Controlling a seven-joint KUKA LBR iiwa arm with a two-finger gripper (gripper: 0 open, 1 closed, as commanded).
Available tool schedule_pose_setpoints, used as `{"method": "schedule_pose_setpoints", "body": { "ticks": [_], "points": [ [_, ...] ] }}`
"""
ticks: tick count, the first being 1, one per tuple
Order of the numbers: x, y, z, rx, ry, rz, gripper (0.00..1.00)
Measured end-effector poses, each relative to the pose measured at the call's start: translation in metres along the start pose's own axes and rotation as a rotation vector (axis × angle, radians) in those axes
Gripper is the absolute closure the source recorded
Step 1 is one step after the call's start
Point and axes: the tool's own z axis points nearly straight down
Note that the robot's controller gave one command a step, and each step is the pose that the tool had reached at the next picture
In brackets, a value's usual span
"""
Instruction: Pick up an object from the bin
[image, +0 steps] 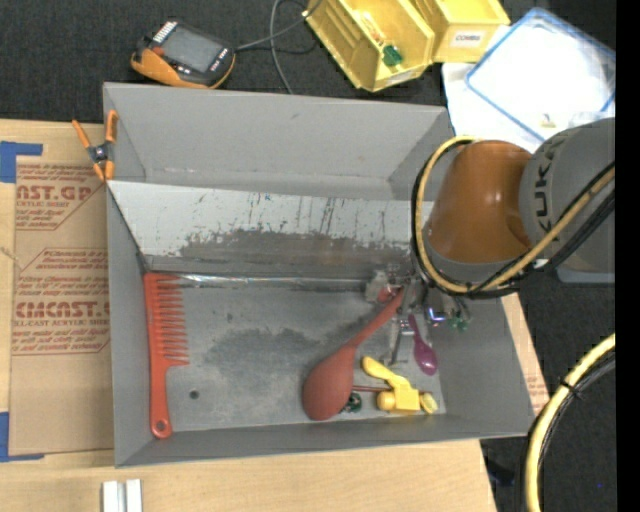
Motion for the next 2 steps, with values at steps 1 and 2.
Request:
{"method": "schedule_pose_setpoints", "body": {
  "ticks": [1, 2],
  "points": [
    [0.000, 0.000, 0.000, 0.000, 0.000, 0.000, 0.00],
    [0.001, -0.003, 0.030, -0.001, -0.001, 0.096, 0.00]
  ]
}}
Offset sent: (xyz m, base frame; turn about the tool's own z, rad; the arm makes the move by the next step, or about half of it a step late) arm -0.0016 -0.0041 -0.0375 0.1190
